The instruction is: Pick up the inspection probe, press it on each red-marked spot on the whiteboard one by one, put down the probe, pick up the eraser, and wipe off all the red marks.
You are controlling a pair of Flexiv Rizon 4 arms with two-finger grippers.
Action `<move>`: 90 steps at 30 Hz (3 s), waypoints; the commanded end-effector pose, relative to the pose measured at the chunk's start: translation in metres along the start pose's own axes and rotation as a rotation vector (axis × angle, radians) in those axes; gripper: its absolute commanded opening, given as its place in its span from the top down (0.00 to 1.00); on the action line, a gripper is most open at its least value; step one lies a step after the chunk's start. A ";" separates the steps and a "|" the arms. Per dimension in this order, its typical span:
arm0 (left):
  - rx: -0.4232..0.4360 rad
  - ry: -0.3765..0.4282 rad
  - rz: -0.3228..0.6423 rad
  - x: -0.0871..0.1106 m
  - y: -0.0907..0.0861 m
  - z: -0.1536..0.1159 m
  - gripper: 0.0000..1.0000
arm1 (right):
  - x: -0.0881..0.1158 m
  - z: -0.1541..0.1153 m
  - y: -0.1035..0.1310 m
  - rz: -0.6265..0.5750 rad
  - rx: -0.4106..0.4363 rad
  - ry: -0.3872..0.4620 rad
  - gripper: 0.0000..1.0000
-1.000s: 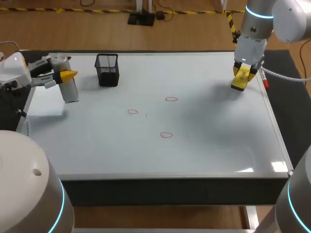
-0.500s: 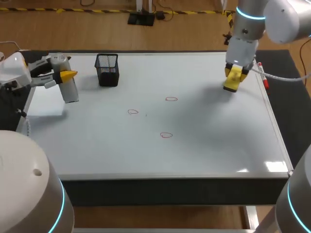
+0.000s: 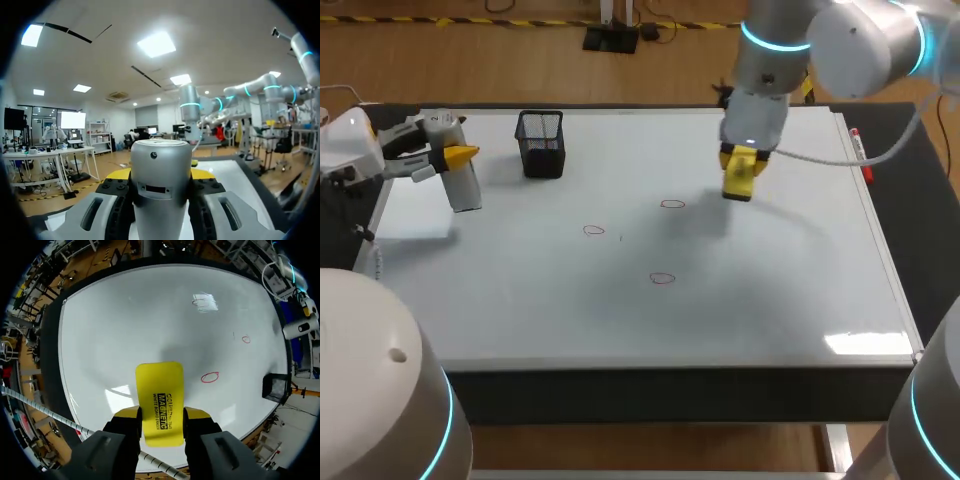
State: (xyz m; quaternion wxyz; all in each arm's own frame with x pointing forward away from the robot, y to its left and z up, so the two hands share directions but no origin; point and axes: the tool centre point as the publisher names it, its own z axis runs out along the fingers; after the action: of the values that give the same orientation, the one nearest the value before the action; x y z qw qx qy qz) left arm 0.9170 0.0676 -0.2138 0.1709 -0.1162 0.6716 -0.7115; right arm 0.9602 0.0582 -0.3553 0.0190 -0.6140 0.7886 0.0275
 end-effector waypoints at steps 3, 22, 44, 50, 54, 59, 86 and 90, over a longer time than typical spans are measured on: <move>0.000 -0.002 0.001 0.001 -0.001 0.000 1.00 | -0.038 0.002 0.035 -0.060 0.040 0.009 1.00; 0.000 -0.002 0.001 0.001 -0.001 0.000 1.00 | -0.151 0.031 0.093 -0.178 0.041 0.025 1.00; 0.000 -0.002 0.001 0.001 -0.001 0.000 1.00 | -0.243 0.061 0.127 -0.222 0.039 0.069 1.00; 0.000 -0.002 0.001 0.001 -0.001 0.000 1.00 | -0.253 0.067 0.128 -0.237 0.043 0.076 1.00; 0.000 -0.002 0.001 0.001 -0.001 0.000 1.00 | -0.257 0.068 0.127 -0.245 0.037 0.064 1.00; 0.000 -0.002 0.001 0.001 -0.001 0.000 1.00 | -0.260 0.073 0.127 -0.250 0.029 0.061 1.00; 0.000 -0.002 0.001 0.001 -0.001 0.000 1.00 | -0.227 0.085 0.111 -0.212 0.023 0.068 1.00; 0.000 -0.002 0.001 0.001 -0.001 0.000 1.00 | -0.216 0.086 0.105 -0.199 0.027 0.077 1.00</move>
State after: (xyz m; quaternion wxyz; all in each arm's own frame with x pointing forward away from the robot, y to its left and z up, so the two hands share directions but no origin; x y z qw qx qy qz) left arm 0.9167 0.0677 -0.2137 0.1713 -0.1165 0.6715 -0.7114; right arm 0.9109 0.3113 -0.4237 -0.0049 -0.6897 0.7240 -0.0084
